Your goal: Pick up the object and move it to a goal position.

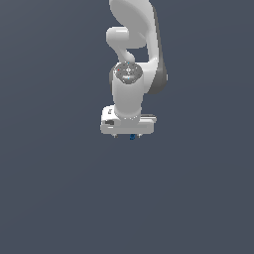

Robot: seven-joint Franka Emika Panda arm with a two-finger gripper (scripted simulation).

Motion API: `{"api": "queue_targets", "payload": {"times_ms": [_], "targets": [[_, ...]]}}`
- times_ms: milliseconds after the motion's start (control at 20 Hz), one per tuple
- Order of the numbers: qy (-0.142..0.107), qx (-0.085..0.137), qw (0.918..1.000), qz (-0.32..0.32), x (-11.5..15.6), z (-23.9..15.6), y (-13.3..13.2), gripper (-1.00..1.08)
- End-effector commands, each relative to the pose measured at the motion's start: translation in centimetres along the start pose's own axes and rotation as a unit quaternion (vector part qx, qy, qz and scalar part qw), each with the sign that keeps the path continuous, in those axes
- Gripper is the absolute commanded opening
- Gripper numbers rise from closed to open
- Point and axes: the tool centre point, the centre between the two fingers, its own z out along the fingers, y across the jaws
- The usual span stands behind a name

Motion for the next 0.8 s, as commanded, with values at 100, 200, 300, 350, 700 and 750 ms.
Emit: {"api": "queue_targets", "payload": {"times_ms": [100,200,300,350,700,750], "targets": [[0.001,0.000,1.0000,-0.001,0.0,0.0,0.1,1.00],[0.002,-0.001,1.0000,-0.003,0.1,0.0,0.5,1.00],[0.005,-0.003,1.0000,-0.006,0.2,-0.1,1.2,1.00],[0.006,-0.004,1.0000,-0.007,0.3,-0.2,1.5,1.00],[0.007,-0.006,0.9999,-0.008,0.4,-0.4,1.9,1.00],[0.007,-0.005,0.9999,-0.008,0.4,-0.3,1.9,1.00]]}}
